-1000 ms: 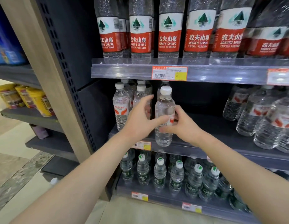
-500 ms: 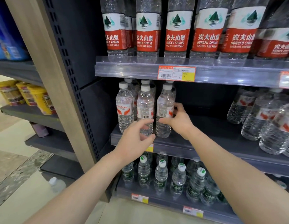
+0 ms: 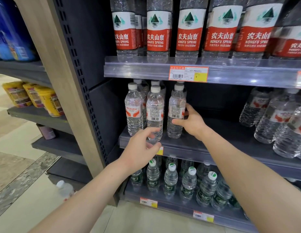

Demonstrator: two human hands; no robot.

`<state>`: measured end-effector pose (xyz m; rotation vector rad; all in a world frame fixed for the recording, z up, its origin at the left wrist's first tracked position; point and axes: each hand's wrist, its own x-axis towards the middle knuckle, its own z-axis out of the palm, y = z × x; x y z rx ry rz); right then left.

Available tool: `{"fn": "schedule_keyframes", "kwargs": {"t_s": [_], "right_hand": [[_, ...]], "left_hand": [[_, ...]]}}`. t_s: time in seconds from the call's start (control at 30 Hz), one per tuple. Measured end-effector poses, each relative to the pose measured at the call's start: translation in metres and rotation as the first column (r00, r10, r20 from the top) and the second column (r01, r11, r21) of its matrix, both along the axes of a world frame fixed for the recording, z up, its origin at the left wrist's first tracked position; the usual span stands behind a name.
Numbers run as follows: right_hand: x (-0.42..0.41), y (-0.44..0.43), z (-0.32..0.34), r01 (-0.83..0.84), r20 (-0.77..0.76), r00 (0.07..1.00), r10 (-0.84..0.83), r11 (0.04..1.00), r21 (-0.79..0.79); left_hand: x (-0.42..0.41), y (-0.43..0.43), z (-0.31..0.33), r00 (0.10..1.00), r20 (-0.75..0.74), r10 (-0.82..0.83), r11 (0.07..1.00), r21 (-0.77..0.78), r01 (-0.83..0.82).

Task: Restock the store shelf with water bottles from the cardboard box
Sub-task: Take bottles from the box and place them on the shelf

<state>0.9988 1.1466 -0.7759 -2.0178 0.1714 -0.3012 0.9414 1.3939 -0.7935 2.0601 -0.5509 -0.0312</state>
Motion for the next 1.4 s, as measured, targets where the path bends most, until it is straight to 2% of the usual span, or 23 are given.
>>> {"fn": "schedule_keyframes", "kwargs": {"t_s": [0.4,0.6,1.1,1.4], "right_hand": [[-0.004,0.007,0.007,0.103,-0.004,0.995,-0.103,0.994,-0.034],[-0.001,0.008,0.004,0.111,0.037,0.993,-0.11,0.993,-0.028],[0.005,0.003,-0.001,0.11,0.049,0.993,-0.109,0.994,-0.005],[0.001,0.005,-0.001,0.124,0.026,0.992,-0.124,0.992,0.017]], "left_hand": [[-0.011,0.001,-0.001,1.0,-0.015,0.0,0.999,0.045,0.001],[-0.014,0.008,-0.008,1.0,0.006,-0.017,0.99,0.143,0.016],[-0.011,-0.002,-0.006,0.999,0.009,-0.036,0.994,0.105,0.035],[-0.012,-0.001,-0.007,0.999,0.027,-0.024,0.988,0.152,0.019]]}}
